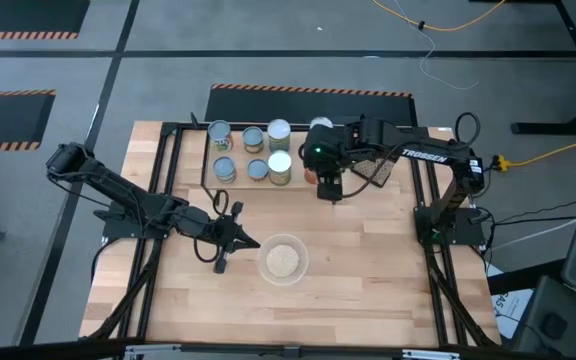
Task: Pick and place cans onto a shelf
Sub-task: Put the big canned pineapple on the shelf, then return to Home Position
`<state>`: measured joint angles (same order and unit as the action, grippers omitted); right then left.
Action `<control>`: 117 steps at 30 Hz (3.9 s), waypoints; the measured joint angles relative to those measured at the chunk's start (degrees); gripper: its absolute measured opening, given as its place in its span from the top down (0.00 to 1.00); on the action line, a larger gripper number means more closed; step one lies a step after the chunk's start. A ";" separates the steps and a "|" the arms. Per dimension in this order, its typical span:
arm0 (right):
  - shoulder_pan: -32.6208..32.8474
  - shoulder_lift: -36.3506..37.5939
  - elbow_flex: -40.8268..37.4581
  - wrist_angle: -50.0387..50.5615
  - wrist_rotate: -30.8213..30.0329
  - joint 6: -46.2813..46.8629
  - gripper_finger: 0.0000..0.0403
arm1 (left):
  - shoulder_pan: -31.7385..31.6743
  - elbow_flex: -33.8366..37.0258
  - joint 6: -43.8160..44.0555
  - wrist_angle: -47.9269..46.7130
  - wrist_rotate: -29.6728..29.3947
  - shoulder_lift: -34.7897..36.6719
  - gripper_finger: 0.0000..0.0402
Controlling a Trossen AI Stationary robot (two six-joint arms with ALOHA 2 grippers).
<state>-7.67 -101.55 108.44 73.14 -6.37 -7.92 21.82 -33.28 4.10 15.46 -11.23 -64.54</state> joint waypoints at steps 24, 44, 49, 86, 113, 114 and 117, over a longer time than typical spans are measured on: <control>-0.48 -0.03 -0.02 -1.39 0.15 7.69 0.87 | 0.00 0.01 0.02 0.00 0.00 0.00 1.00; 3.48 7.33 7.48 -0.26 0.39 7.13 0.82 | -3.57 0.00 -0.51 6.17 -0.01 0.05 1.00; 7.44 12.39 7.48 2.19 0.37 7.66 0.82 | -7.97 0.00 -5.28 8.62 1.59 0.35 1.00; 25.67 46.16 -43.85 -28.73 -12.78 16.63 0.82 | -16.39 2.56 -7.58 -28.45 0.12 43.46 1.00; 25.47 77.33 -82.46 -59.25 -9.42 15.42 0.82 | -16.39 28.51 -5.77 -2.09 5.16 52.27 1.00; 25.46 78.11 -83.39 -60.37 -9.42 15.33 0.82 | -16.39 29.36 -5.77 -0.32 5.19 52.27 1.00; 25.47 80.27 -85.95 -62.76 -9.45 15.04 0.82 | -16.39 32.15 -5.81 5.59 5.17 52.29 1.00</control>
<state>17.80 -21.28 22.50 10.37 -15.81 7.12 5.43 -1.13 -1.71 21.05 -6.07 -12.25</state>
